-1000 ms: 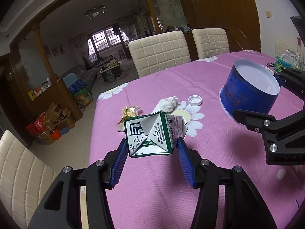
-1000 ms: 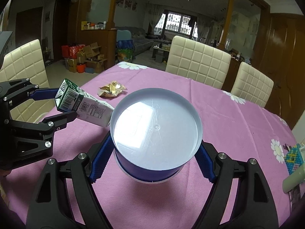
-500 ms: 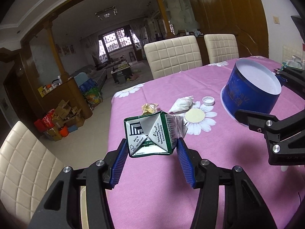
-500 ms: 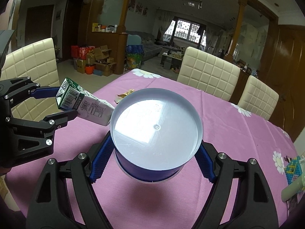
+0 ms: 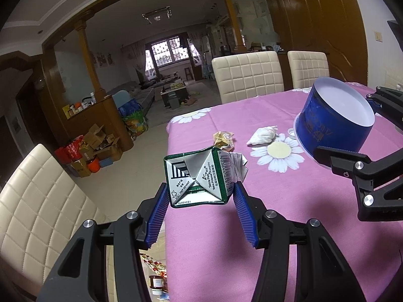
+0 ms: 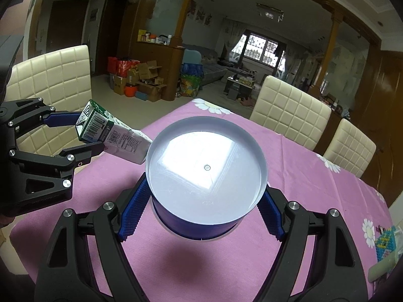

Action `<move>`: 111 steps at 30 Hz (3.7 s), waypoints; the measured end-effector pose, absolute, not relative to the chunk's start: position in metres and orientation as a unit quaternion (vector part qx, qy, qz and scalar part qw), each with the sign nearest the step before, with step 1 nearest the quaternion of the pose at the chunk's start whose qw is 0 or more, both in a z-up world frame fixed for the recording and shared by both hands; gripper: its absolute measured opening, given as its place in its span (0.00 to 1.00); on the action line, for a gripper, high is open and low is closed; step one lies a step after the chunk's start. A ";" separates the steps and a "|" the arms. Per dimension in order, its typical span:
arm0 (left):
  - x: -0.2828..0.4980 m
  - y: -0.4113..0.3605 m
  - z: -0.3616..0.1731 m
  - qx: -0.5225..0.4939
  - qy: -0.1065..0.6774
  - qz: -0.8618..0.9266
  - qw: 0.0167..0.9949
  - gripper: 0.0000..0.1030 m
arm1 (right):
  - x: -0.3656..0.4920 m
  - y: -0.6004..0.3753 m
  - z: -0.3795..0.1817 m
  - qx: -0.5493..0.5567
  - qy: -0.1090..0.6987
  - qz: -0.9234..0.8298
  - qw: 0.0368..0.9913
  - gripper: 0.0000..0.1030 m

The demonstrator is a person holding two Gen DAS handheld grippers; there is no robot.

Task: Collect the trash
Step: 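Carry the carton left to the bin and release it while the right gripper carries the blue container, then open the right gripper over the bin to drop the blue container, then grasp the white bottle cap with the right gripper while the left gripper grasps the gold wrapper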

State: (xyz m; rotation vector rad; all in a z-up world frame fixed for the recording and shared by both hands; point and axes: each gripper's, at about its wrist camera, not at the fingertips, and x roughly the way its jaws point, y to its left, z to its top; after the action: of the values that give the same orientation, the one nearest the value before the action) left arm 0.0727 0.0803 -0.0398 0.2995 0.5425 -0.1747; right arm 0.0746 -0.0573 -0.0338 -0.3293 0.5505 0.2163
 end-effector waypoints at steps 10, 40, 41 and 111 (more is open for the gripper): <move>0.071 0.112 -0.041 0.132 0.269 -0.059 0.952 0.50 | 0.079 -0.027 -0.034 -0.179 0.266 0.132 0.938 0.76; 0.072 0.209 -0.061 0.089 0.294 0.036 0.951 0.50 | 0.096 0.070 -0.043 -0.220 0.254 0.207 0.919 0.76; 0.072 0.211 -0.062 0.087 0.296 0.037 0.950 0.51 | 0.097 0.071 -0.044 -0.221 0.255 0.208 0.918 0.76; 0.106 0.125 -0.080 0.116 0.326 -0.042 0.937 0.81 | 0.147 -0.038 -0.085 -0.143 0.339 0.118 0.923 0.76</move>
State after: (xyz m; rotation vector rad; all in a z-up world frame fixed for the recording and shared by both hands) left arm 0.1060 0.1246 -0.0804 0.2364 0.6653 -0.0865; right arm 0.1473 -0.0377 -0.0849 -0.2926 0.6953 0.2426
